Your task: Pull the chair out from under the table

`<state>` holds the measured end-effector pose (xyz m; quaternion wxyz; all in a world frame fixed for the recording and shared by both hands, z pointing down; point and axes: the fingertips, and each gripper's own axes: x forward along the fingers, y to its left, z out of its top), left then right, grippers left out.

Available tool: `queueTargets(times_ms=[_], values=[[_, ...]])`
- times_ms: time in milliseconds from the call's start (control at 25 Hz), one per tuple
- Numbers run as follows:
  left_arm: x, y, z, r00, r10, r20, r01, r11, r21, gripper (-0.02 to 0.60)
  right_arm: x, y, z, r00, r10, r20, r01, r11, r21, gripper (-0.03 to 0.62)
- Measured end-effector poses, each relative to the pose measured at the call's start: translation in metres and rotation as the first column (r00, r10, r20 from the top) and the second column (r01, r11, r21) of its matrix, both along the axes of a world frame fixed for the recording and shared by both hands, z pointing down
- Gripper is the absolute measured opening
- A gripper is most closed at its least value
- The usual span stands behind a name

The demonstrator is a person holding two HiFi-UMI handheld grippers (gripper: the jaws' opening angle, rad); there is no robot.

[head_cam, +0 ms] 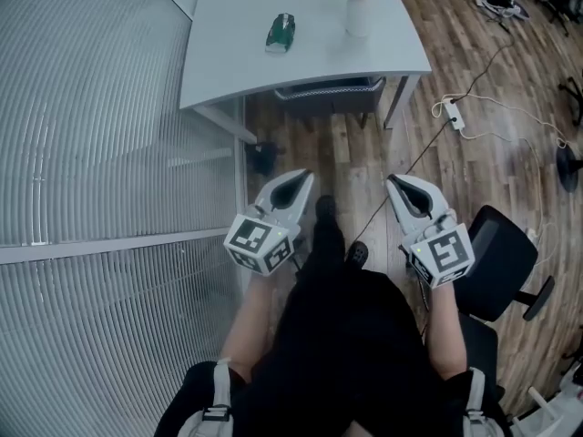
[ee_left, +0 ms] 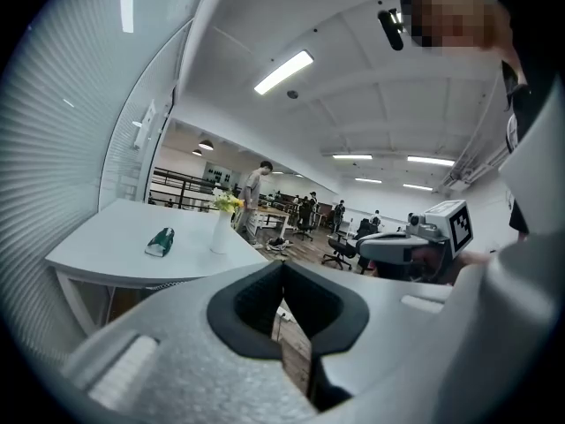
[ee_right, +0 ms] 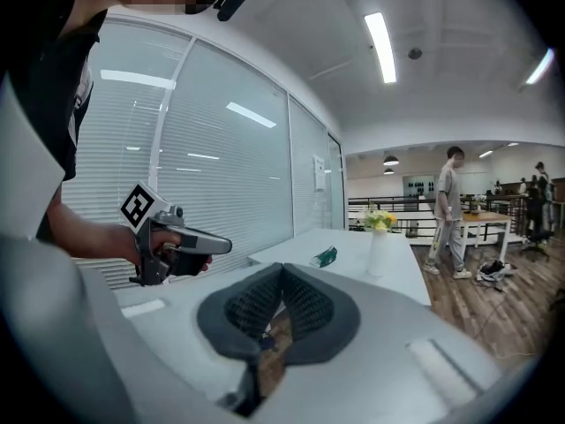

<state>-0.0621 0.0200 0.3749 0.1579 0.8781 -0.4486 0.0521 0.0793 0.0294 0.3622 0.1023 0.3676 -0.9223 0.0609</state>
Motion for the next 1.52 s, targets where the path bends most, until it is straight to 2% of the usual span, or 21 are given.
queueTargets(times_ms=[80, 440, 680, 840, 1120, 1360, 1520], values=[[-0.001, -0.012, 0.001, 1.0, 0.012, -0.013, -0.012, 1.0, -0.009, 0.011, -0.004, -0.012, 0.002, 1.0, 0.0, -0.021, 0.0, 1.0, -0.013, 0.003], [-0.024, -0.086, 0.02, 0.998, 0.053, 0.028, -0.051, 0.998, -0.043, 0.012, -0.031, -0.079, 0.007, 0.995, 0.01, -0.103, -0.017, 0.998, -0.058, 0.003], [-0.036, -0.134, 0.028, 0.992, 0.116, 0.042, -0.113, 0.992, -0.059, 0.014, -0.053, -0.119, 0.019, 0.992, 0.021, -0.125, -0.036, 0.993, -0.113, 0.003], [-0.048, -0.161, 0.034, 0.985, 0.163, 0.054, -0.16, 0.985, -0.06, 0.014, -0.073, -0.141, 0.03, 0.988, 0.016, -0.154, -0.037, 0.99, -0.137, 0.032], [-0.065, -0.188, 0.055, 0.975, 0.211, 0.071, -0.204, 0.974, -0.095, 0.015, -0.098, -0.164, 0.042, 0.974, 0.033, -0.224, -0.066, 0.988, -0.141, 0.074], [-0.063, -0.199, 0.073, 0.968, 0.24, 0.072, -0.229, 0.964, -0.137, 0.018, -0.103, -0.177, 0.064, 0.968, 0.01, -0.249, -0.055, 0.983, -0.174, 0.08], [-0.06, -0.21, 0.103, 0.959, 0.262, 0.103, -0.241, 0.954, -0.18, 0.038, -0.107, -0.192, 0.084, 0.954, -0.026, -0.299, -0.031, 0.983, -0.183, 0.083]])
